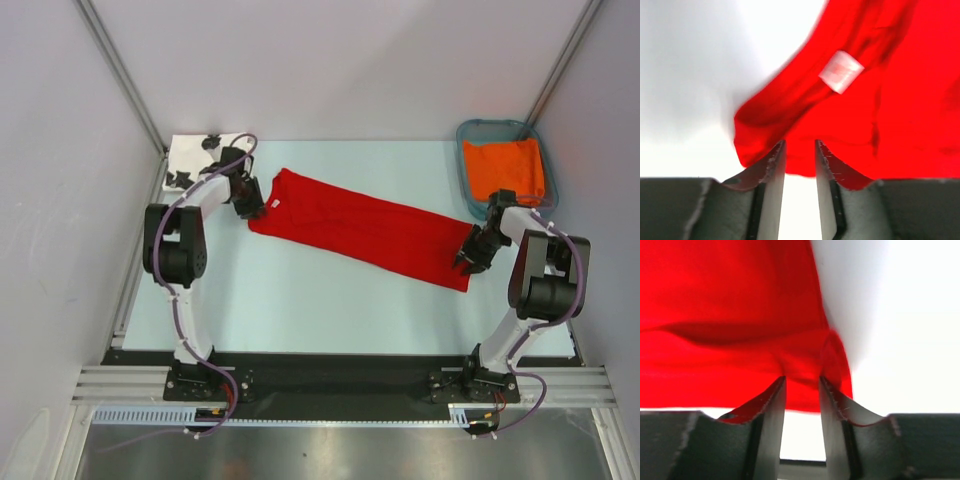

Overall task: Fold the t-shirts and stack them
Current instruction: Fold the tshirt

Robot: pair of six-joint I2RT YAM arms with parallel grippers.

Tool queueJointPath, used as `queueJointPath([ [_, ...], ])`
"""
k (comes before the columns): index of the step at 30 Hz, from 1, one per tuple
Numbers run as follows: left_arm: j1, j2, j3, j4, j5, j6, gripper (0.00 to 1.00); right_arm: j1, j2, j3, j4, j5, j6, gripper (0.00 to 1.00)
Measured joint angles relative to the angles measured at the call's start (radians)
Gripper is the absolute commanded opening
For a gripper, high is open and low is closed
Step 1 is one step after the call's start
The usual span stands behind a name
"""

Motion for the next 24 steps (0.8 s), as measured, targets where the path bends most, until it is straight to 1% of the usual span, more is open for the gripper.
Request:
queueJointPath([
  [4, -0.018, -0.092, -0.001, 0.004, 0.009, -0.004, 0.36, 0.051, -0.037, 0.039, -0.062, 0.037, -0.003, 0.43],
  [7, -0.047, -0.145, -0.002, 0.08, 0.08, -0.039, 0.34, 0.093, -0.05, 0.091, -0.066, 0.029, -0.002, 0.45],
  [9, -0.076, -0.147, -0.002, 0.174, 0.161, -0.081, 0.34, 0.127, -0.045, 0.13, -0.06, 0.013, -0.001, 0.46],
  [12, -0.122, -0.103, -0.004, 0.294, 0.248, -0.166, 0.35, 0.164, -0.014, 0.188, -0.046, -0.015, 0.009, 0.47],
  [16, -0.182, -0.004, -0.019, 0.429, 0.312, -0.274, 0.35, 0.174, 0.021, 0.194, -0.024, -0.038, 0.012, 0.51],
  [20, -0.217, 0.099, -0.021, 0.459, 0.321, -0.336, 0.36, 0.138, 0.033, 0.15, 0.002, -0.039, 0.001, 0.54],
  [24, -0.21, 0.155, -0.022, 0.467, 0.332, -0.372, 0.36, 0.06, 0.033, 0.063, 0.026, -0.035, -0.014, 0.55],
])
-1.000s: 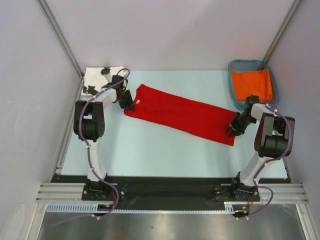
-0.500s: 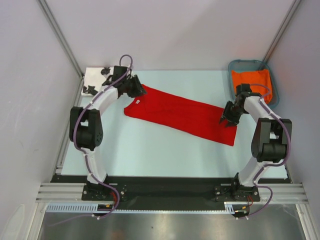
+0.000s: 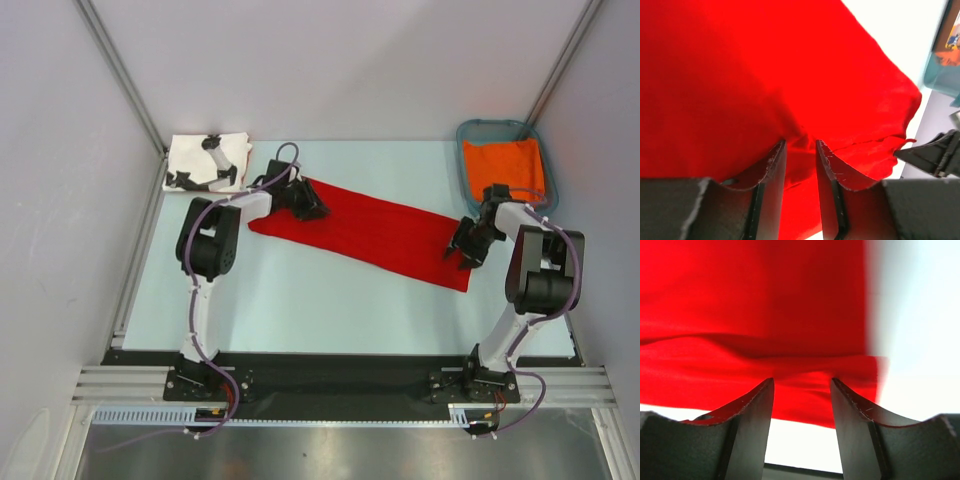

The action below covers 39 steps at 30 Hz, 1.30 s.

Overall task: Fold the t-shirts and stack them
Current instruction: Fold the tshirt

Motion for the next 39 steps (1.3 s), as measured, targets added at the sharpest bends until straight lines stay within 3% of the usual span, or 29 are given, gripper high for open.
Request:
queueJointPath([
  [4, 0.02, 0.0, 0.003, -0.008, 0.005, 0.003, 0.36, -0.068, -0.001, -0.028, -0.003, -0.008, -0.008, 0.55],
  [11, 0.036, -0.085, 0.04, -0.2, -0.129, 0.156, 0.51, -0.072, -0.078, -0.032, -0.04, 0.055, -0.044, 0.61],
  [17, 0.061, -0.454, -0.154, -0.278, -0.293, 0.187, 0.66, 0.018, -0.17, 0.029, -0.06, 0.034, -0.051, 0.64],
  [22, 0.155, -0.684, -0.378, -0.203, -0.313, 0.109, 0.66, 0.154, -0.166, 0.114, -0.011, -0.028, -0.051, 0.65],
  [28, 0.263, -0.637, -0.575, -0.134, -0.309, 0.016, 0.65, 0.279, -0.054, 0.268, 0.042, -0.15, -0.078, 0.68],
  [39, 0.256, -0.496, -0.636, 0.106, -0.336, -0.127, 0.56, 0.278, 0.399, 0.735, 0.1, -0.262, -0.149, 0.67],
])
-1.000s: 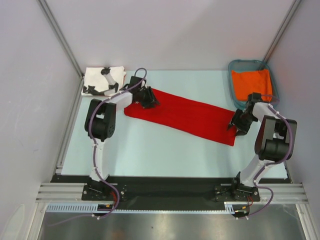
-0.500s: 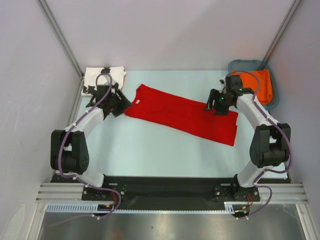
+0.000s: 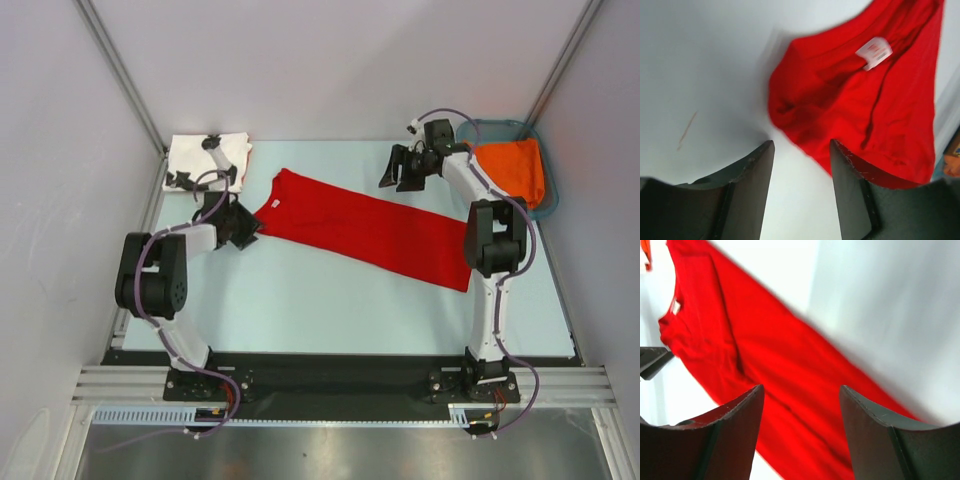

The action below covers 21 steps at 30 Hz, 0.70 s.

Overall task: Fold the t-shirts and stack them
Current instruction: Fold the tshirt

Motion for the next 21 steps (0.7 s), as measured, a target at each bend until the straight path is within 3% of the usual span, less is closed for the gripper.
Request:
queueJointPath([
  [4, 0.0, 0.059, 0.023, 0.076, 0.008, -0.04, 0.46, 0.003, 0.062, 0.112, -0.002, -0.008, 0.001, 0.67],
  [9, 0.0, 0.125, 0.107, 0.036, -0.013, -0.026, 0.16, 0.003, 0.063, 0.154, 0.011, -0.011, 0.003, 0.68],
  [11, 0.0, 0.178, 0.188, -0.007, -0.021, -0.003, 0.0, 0.001, 0.063, 0.154, 0.01, -0.011, 0.006, 0.68],
  [21, -0.002, 0.451, 0.725, -0.189, -0.071, 0.187, 0.0, -0.031, 0.068, 0.153, 0.018, -0.032, 0.024, 0.67],
])
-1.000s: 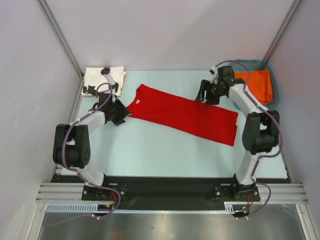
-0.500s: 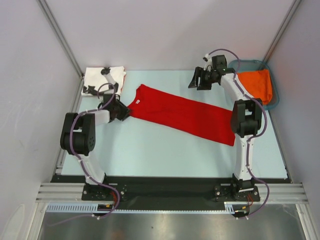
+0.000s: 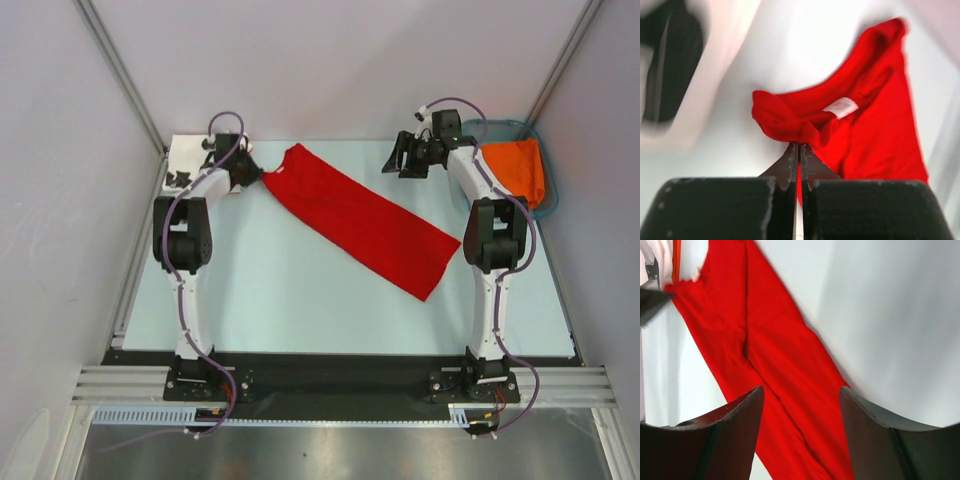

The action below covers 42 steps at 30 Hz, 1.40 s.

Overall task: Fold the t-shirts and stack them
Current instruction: Fold the tshirt

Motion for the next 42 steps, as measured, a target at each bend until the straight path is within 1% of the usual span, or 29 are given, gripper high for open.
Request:
queueJointPath([
  [3, 0.0, 0.112, 0.23, -0.019, 0.005, 0.06, 0.01, -0.012, 0.023, 0.0, 0.002, -0.013, 0.006, 0.67],
  [4, 0.0, 0.157, 0.317, -0.016, 0.014, 0.072, 0.06, -0.017, 0.032, 0.0, -0.003, -0.014, 0.006, 0.67],
  [6, 0.0, 0.254, 0.489, -0.015, 0.029, 0.095, 0.08, -0.021, 0.052, -0.001, -0.011, -0.015, 0.006, 0.67],
  [7, 0.0, 0.286, 0.545, -0.014, 0.033, 0.099, 0.15, -0.025, 0.058, -0.003, -0.016, -0.015, 0.006, 0.67],
  [8, 0.0, 0.307, 0.575, -0.014, 0.038, 0.104, 0.18, -0.027, 0.061, -0.012, -0.02, -0.014, 0.006, 0.67],
  [9, 0.001, 0.313, 0.578, -0.02, 0.038, 0.107, 0.22, -0.029, 0.061, -0.026, -0.025, -0.013, 0.006, 0.67],
  [10, 0.001, 0.315, 0.576, -0.032, 0.038, 0.108, 0.31, -0.03, 0.061, -0.036, -0.03, -0.013, 0.006, 0.67],
  [15, 0.003, 0.285, 0.464, -0.043, -0.008, 0.123, 0.47, -0.036, 0.022, -0.152, -0.036, -0.018, 0.005, 0.67],
  [16, 0.003, 0.278, 0.442, -0.057, -0.021, 0.132, 0.53, -0.037, 0.01, -0.174, -0.038, -0.019, 0.003, 0.67],
  [18, 0.003, 0.256, 0.407, -0.092, -0.057, 0.148, 0.57, -0.04, -0.024, -0.222, -0.047, -0.019, -0.004, 0.67],
  [20, 0.003, 0.2, 0.346, -0.126, -0.093, 0.165, 0.59, -0.05, -0.072, -0.279, -0.057, -0.019, -0.011, 0.67],
  [23, 0.001, 0.049, 0.208, -0.164, -0.142, 0.18, 0.6, -0.071, -0.151, -0.356, -0.076, -0.014, -0.016, 0.67],
  [27, -0.004, -0.258, -0.057, -0.153, -0.163, 0.173, 0.59, -0.093, -0.264, -0.455, -0.116, 0.022, -0.015, 0.66],
  [31, -0.046, -0.543, -0.33, -0.106, -0.121, 0.1, 0.58, -0.096, -0.399, -0.581, -0.153, 0.064, 0.003, 0.67],
  [34, -0.158, -0.689, -0.557, -0.008, -0.061, -0.023, 0.57, -0.095, -0.497, -0.666, -0.174, 0.075, 0.029, 0.67],
  [37, -0.337, -0.743, -0.779, 0.116, -0.02, -0.193, 0.56, -0.089, -0.573, -0.71, -0.192, 0.074, 0.045, 0.67],
  [40, -0.509, -0.735, -0.908, 0.179, -0.012, -0.333, 0.56, -0.084, -0.647, -0.739, -0.198, 0.067, 0.052, 0.67],
  [42, -0.602, -0.706, -0.918, 0.208, -0.026, -0.396, 0.57, -0.084, -0.693, -0.754, -0.198, 0.062, 0.053, 0.67],
])
